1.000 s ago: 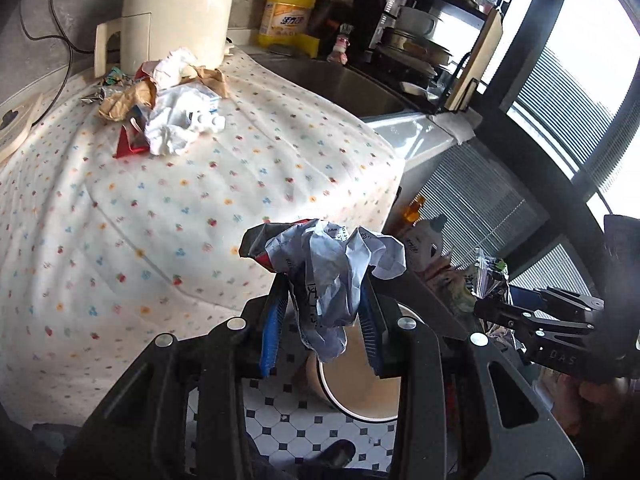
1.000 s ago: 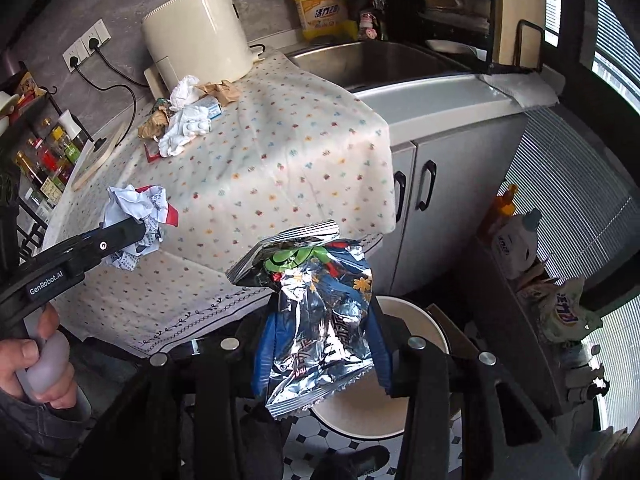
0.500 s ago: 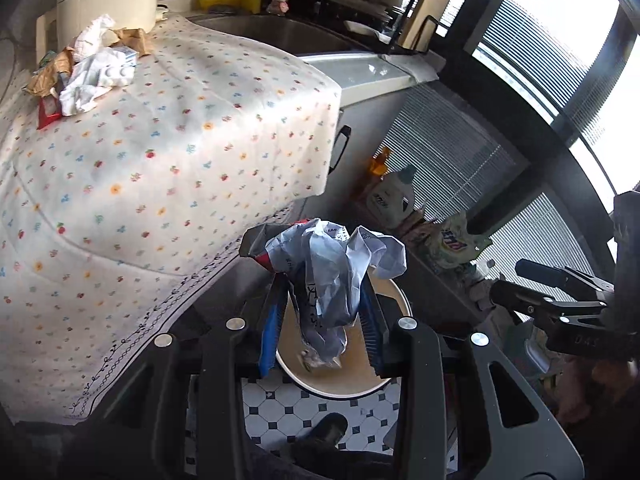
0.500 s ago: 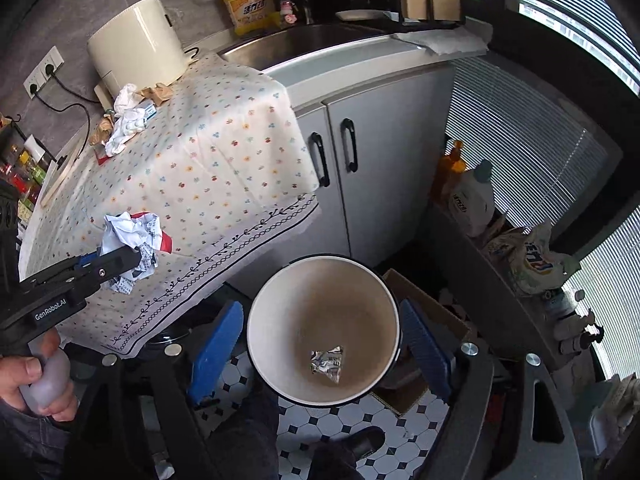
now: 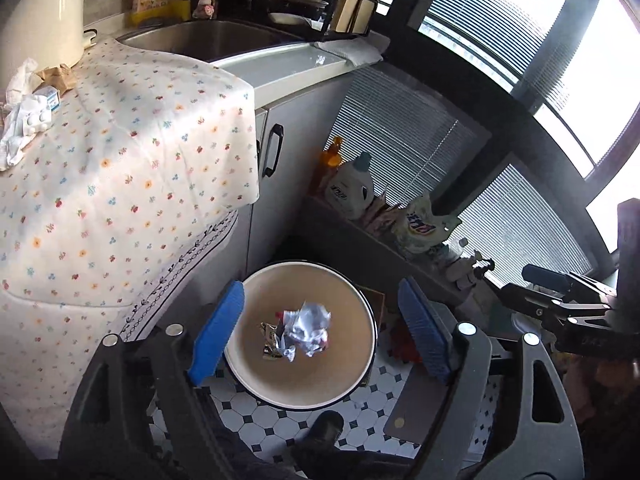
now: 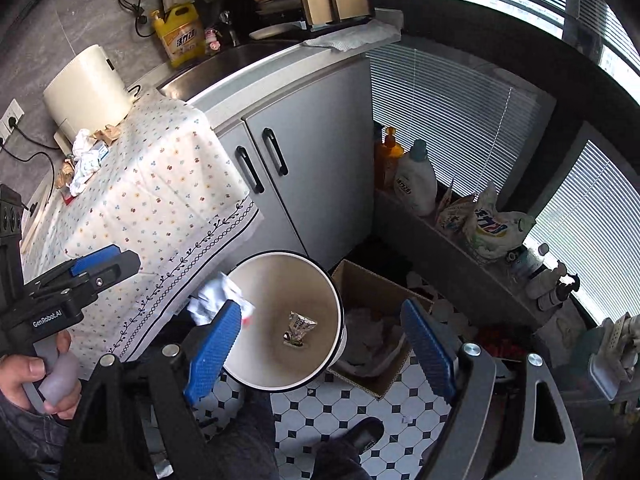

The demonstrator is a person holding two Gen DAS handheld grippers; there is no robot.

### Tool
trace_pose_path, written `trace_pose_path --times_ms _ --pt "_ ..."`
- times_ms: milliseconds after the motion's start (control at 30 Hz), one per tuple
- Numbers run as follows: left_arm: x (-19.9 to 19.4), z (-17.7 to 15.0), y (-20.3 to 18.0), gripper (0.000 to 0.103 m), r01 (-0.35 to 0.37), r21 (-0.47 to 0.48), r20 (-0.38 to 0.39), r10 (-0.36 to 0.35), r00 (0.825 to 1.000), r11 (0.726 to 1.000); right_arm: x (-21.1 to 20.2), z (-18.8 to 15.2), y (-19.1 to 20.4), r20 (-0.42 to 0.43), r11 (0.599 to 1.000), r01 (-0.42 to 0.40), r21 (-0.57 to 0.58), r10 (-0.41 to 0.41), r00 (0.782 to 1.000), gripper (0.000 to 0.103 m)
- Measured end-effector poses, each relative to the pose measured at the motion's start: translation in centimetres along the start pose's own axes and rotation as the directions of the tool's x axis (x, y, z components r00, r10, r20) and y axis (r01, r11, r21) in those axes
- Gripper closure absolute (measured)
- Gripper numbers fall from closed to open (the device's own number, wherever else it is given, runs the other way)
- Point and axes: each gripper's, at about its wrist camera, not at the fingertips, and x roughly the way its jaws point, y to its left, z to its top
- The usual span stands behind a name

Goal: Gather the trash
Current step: 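Move both tools back up to the trash on the counter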

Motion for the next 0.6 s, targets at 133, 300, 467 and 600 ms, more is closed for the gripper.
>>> trace_pose_path --times_ms 133,300,467,600 --pt "-2.2 1.2 1.3 0.014 -0.039 0.002 0.035 0.039 0.999 0.999 -0.3 0.8 1.6 0.025 1.000 -0.023 0.009 0.023 0.999 0.016" --pt "-5.3 2.2 3.7 0.007 -0.091 -0.010 0.081 0.092 0.992 0.996 -0.5 2.2 5.2 0.061 0.998 -0.053 -0.019 0.054 0.997 0.008" --pt "-7.9 2.8 7.2 0.007 -0.143 -0.052 0.113 0.148 0.982 0.988 -0.1 3.7 9.0 0.071 0.994 -0.093 -0.049 0.096 0.993 0.008" --pt "-10.0 3.2 10.2 0.006 -0.180 -0.088 0.142 0.192 0.971 0.980 0.4 4.9 12.4 0.072 0.989 -0.118 -0.088 0.124 0.990 0.008"
